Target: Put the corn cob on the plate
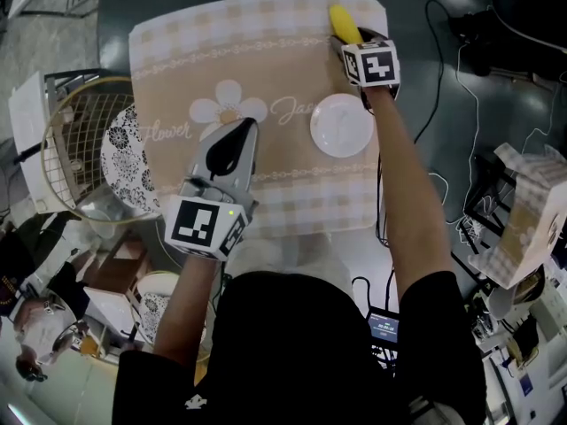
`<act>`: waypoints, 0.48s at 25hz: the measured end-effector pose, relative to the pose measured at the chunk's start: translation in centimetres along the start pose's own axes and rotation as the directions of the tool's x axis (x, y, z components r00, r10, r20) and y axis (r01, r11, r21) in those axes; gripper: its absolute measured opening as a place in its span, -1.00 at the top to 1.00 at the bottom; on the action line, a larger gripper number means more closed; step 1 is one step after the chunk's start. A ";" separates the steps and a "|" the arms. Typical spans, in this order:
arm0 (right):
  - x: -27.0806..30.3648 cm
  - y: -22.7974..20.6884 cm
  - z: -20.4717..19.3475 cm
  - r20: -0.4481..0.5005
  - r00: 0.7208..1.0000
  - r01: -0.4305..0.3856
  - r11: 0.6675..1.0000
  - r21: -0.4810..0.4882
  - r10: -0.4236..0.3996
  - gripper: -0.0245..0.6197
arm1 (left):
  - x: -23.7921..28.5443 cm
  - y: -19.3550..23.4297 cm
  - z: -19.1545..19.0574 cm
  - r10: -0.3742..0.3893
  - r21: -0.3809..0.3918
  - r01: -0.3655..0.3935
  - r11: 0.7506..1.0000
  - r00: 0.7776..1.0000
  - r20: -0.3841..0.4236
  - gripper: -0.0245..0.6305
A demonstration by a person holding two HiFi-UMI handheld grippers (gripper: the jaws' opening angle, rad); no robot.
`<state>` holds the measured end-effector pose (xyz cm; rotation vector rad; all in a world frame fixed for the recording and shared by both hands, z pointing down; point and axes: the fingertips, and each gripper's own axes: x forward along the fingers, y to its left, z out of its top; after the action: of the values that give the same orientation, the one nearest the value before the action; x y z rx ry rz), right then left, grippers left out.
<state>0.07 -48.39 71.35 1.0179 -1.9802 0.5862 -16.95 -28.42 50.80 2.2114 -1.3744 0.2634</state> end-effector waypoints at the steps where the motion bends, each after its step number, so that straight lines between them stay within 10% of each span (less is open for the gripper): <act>1: 0.0 0.0 0.0 0.003 1.000 0.004 1.000 0.000 -0.004 0.12 | 0.0 0.0 -0.1 0.001 -0.001 -0.001 1.000 1.000 -0.001 0.90; 12: -1.4 0.4 0.2 0.053 0.999 -0.002 1.000 -0.011 0.003 0.12 | -0.2 0.2 -0.4 0.008 -0.002 -0.008 1.000 1.000 -0.003 0.90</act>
<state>0.17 -47.71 70.02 1.0340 -2.0291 0.5548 -17.20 -28.11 51.16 2.2028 -1.3818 0.2680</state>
